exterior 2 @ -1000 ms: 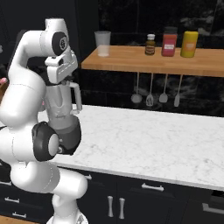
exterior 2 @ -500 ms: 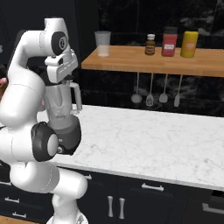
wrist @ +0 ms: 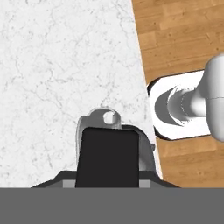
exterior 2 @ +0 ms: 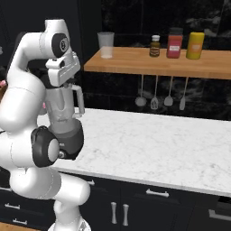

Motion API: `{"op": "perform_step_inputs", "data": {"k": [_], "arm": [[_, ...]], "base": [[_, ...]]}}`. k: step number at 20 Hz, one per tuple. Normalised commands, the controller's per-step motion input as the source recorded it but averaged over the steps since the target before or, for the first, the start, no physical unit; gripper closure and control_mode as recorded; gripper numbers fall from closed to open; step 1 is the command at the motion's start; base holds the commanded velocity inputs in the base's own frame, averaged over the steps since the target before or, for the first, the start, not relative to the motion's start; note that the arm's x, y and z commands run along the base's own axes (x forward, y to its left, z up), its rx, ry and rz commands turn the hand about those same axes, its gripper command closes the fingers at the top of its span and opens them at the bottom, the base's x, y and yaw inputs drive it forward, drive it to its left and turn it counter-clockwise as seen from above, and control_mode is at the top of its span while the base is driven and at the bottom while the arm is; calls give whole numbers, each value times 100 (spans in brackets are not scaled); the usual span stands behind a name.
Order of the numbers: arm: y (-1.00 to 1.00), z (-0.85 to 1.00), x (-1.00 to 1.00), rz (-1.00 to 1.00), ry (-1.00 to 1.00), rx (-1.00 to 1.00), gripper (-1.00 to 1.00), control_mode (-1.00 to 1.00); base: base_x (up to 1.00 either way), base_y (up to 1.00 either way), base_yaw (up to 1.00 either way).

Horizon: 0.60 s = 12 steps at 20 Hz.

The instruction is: Close the lid blender by securely placing the lid on top.

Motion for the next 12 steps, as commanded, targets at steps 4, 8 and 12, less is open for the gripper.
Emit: {"op": "perform_step_inputs", "data": {"k": [4,8,12], "arm": [[0,-3,-75,8,-8,-5,100,-100],[1,0,-1,2,0,0,100,-100],[0,0,0,0,0,0,100,-100]], "base": [[0,0,0],[0,0,0],[0,0,0]]}}
